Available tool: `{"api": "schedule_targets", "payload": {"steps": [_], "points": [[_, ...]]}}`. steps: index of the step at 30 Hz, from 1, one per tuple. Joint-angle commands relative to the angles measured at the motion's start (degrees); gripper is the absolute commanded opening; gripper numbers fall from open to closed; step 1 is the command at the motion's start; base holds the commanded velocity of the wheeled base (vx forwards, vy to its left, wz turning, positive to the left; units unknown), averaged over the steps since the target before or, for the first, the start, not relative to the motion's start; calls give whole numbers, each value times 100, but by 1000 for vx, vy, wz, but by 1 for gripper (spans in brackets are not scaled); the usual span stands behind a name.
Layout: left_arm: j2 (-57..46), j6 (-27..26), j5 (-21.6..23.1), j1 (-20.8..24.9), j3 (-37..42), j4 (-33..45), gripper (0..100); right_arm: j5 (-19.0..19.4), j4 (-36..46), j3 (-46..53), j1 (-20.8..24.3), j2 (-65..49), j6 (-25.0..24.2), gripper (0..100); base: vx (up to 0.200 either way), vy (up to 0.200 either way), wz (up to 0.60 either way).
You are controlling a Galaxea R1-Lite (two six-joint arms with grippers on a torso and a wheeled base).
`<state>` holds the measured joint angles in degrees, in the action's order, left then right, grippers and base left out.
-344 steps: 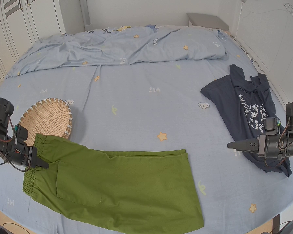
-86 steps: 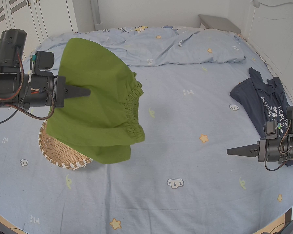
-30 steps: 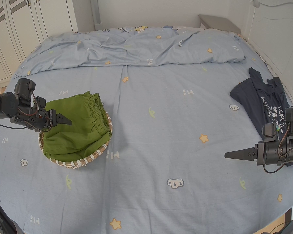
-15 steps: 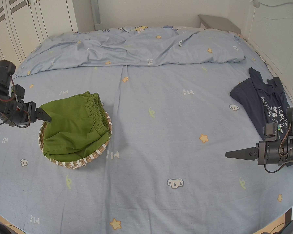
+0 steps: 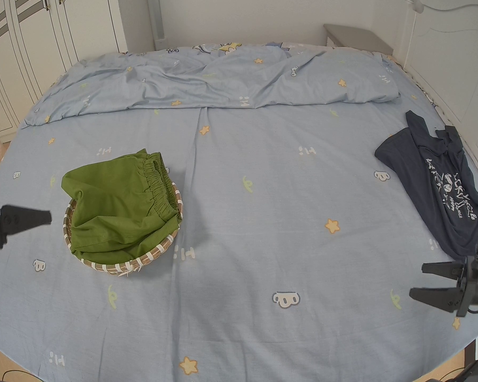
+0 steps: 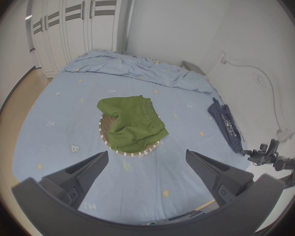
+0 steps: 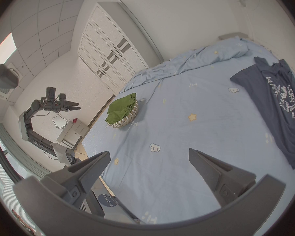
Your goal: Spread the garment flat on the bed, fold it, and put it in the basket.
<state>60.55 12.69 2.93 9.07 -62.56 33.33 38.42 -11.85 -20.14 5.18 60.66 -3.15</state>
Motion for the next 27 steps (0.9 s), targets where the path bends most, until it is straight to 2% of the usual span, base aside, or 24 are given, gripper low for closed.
{"api": "schedule_targets", "payload": {"steps": [1, 4, 7, 9, 15, 17, 20, 22, 24, 27], "points": [[-2944, 955, -249, 244, 1651, -72, 100, 7, 1185, 572, -202, -2542, -125, 100, 0, 0, 0], [-3814, 1236, -293, 60, 2231, -107, 100, 7, 1835, 423, -140, -3025, -143, 100, 0, 0, 0], [-4253, 1253, -310, -151, 2512, -107, 100, -2, 2134, 370, -140, -3245, -143, 100, 0, 0, 0], [-4710, 1262, -319, -511, 2828, -37, 100, -2, 2459, 353, -175, -3605, -151, 100, 0, 0, 0], [-4965, 1271, -284, -1144, 2995, -81, 100, -2, 3092, 221, -210, -4045, -151, 100, 0, 0, 0], [-5378, 1183, -266, -1329, 3242, -142, 100, -37, 3250, 256, -202, -4282, -151, 100, 0, 0, 0], [-5563, 999, -337, -1338, 3663, -309, 100, -72, 3356, 397, -228, -4669, -222, 100, 0, 0, 0], [-5545, 911, -319, -1346, 3866, -556, 100, -98, 3382, 485, -228, -4932, -362, 100, 0, 0, 0], [-5545, 673, -284, -1311, 4287, -1285, 100, -265, 3382, 564, -254, -5337, -600, 100, 0, 0, 0], [-5572, -74, -319, -1171, 4911, -2138, 100, -432, 3382, 678, -342, -5741, -705, 100, 0, 0, 0]]}}
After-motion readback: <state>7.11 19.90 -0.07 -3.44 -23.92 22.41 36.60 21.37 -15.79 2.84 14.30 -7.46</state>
